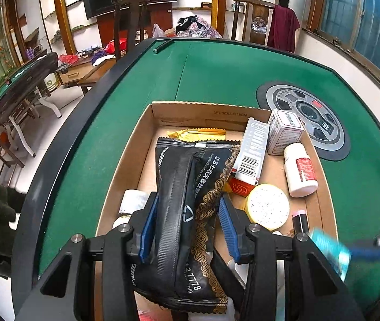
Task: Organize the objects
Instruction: 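Carry the pouch and the blue packet over the tray with both grippers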
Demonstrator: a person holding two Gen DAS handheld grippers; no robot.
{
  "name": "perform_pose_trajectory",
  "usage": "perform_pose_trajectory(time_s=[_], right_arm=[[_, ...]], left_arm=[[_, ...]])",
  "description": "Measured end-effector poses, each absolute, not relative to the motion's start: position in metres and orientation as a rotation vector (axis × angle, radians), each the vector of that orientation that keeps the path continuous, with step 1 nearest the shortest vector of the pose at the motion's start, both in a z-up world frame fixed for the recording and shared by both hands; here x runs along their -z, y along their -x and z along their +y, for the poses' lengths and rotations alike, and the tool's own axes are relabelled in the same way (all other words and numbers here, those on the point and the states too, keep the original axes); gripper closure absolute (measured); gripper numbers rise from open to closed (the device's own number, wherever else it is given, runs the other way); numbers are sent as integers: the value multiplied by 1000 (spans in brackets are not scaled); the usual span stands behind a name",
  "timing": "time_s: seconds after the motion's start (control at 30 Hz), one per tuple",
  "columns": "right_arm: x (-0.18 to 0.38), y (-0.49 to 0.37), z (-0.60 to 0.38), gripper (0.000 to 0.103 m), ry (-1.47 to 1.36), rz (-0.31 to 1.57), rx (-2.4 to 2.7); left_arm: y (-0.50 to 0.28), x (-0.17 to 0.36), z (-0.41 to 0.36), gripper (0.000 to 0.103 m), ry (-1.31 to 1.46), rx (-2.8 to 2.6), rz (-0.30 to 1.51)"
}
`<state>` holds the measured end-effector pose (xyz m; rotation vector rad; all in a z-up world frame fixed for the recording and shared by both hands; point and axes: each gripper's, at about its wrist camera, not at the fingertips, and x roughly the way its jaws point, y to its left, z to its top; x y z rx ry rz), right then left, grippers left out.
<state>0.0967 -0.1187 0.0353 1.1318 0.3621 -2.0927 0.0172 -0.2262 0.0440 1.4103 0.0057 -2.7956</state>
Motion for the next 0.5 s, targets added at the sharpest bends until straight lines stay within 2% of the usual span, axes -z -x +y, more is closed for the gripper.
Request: perform_pose_trajectory(time_s=[0.27, 0.43, 0.5], right_arm=[[-21, -138, -142, 23, -1047, 555, 1972], [-15, -143, -151, 23, -1024, 595, 1962], [-13, -140, -151, 23, -1026, 595, 1967]], left_arm=[[-16, -43, -223, 59, -1401, 2788, -13], [-21, -51, -218, 59, -1347, 2790, -66], [-24, -56, -217, 53, -1319, 2798, -70]])
